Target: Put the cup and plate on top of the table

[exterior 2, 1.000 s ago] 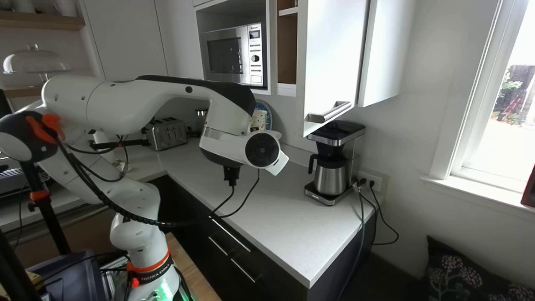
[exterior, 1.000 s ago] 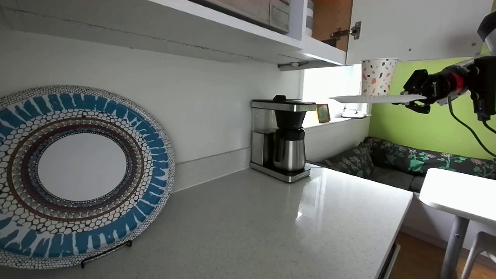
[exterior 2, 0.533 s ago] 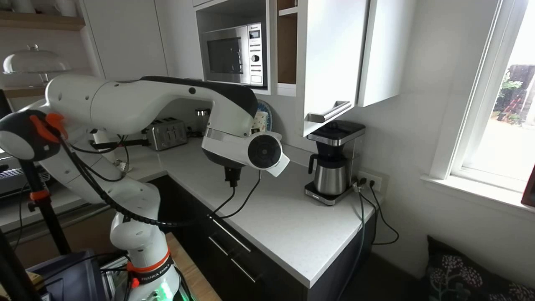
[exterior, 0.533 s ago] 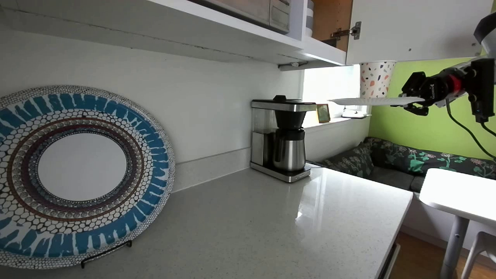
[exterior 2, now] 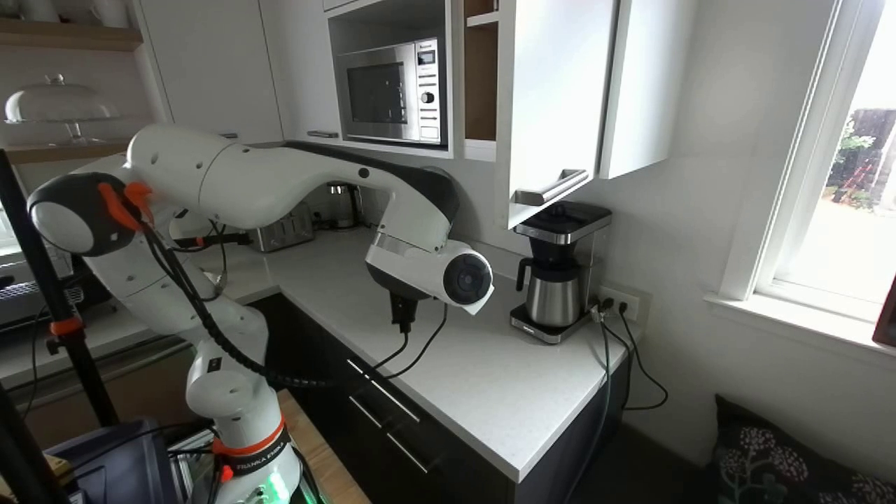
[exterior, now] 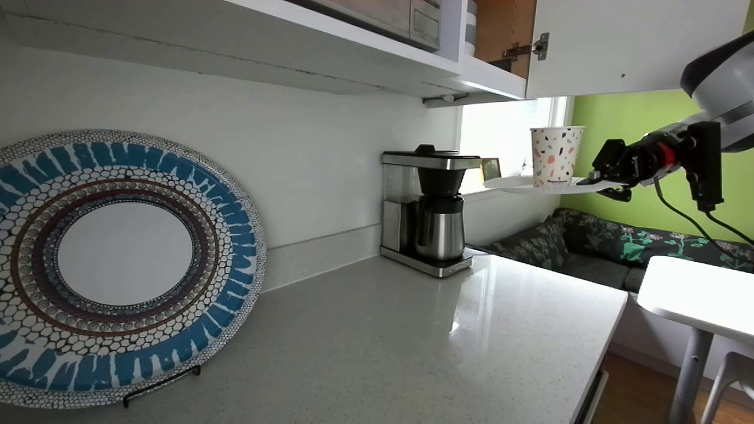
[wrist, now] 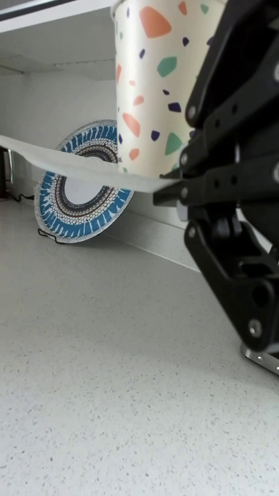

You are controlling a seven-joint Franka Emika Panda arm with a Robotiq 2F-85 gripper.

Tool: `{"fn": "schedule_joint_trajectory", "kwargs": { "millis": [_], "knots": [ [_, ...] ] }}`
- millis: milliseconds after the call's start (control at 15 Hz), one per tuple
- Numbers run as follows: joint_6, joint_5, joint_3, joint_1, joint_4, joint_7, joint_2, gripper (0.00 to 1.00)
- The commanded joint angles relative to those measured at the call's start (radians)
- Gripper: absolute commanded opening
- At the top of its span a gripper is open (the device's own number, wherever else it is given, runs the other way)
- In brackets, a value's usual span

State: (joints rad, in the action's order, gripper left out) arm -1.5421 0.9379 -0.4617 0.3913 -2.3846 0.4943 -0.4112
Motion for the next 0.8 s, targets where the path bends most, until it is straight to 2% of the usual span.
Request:
{"fn": "schedule_joint_trajectory", "kwargs": {
  "millis": [0,733],
  "knots": [
    [0.021,0.002,-0.008,-0.009,-0.012,0.107,0.050,0.00],
    [0.078,-0.024,-0.017,0.009,-0.030,0.301,0.177,0.00]
  ]
}}
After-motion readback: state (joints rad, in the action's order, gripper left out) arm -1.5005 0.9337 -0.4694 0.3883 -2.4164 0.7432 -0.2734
